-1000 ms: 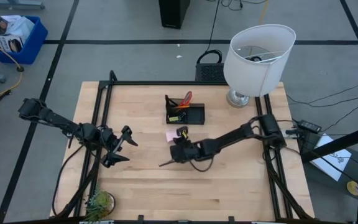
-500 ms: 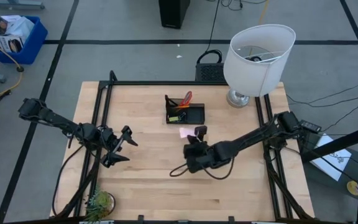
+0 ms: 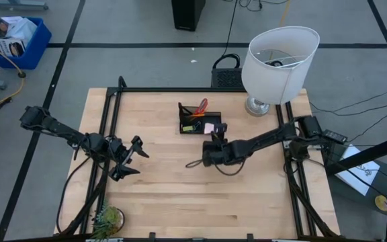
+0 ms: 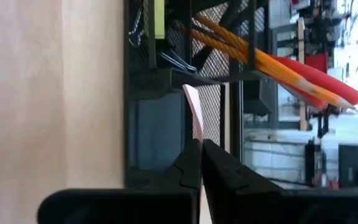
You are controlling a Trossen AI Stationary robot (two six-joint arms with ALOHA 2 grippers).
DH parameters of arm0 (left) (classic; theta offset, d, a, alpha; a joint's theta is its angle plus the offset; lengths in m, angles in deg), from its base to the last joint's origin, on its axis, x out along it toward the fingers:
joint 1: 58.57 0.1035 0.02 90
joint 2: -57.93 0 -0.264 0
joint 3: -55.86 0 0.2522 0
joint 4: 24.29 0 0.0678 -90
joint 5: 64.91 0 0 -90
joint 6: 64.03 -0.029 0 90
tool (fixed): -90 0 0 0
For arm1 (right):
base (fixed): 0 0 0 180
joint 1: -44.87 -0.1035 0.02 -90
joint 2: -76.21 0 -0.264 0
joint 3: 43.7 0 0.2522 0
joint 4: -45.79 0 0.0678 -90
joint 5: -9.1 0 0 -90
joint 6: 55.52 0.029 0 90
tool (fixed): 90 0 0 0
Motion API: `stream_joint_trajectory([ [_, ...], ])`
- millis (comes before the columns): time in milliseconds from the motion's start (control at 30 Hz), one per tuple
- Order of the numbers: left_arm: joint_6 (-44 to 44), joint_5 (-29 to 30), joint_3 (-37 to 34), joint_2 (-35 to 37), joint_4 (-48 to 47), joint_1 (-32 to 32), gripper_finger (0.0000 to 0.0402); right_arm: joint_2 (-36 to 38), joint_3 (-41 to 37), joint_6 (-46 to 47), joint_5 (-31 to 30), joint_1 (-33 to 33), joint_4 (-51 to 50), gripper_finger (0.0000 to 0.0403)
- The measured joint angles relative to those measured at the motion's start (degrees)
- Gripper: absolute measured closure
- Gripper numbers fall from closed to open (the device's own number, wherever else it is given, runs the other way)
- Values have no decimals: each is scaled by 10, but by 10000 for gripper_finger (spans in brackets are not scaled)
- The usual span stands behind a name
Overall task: Pick and place office supplies into organizer
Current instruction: Put the pink sticky notes into the desk organizer, then return to Home Position
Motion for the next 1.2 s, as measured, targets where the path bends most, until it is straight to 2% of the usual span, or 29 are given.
stream_joint_trajectory([
  [133, -8, 0, 0, 0, -2, 0, 80, 0, -46, -84, 13, 28, 115, 403],
  [333, -10, 7, 0, 0, -20, 5, 80, 0, -83, -180, 23, 44, 219, 403],
  [567, -10, 35, 0, 0, -28, 6, 80, 0, -108, -200, 61, 85, 251, 403],
  [733, -11, 36, 0, 0, -28, 6, 80, 0, -128, -201, 132, 112, 294, 399],
  [833, -14, 36, 0, 0, -28, 6, 80, 0, -131, -204, 145, 121, 315, 376],
  [967, -13, 49, 0, 0, -29, 6, 80, 4, -131, -198, 139, 112, 316, 324],
  [1200, -11, 60, 0, 0, -32, 6, 80, 5, -131, -166, 39, 63, 319, 248],
])
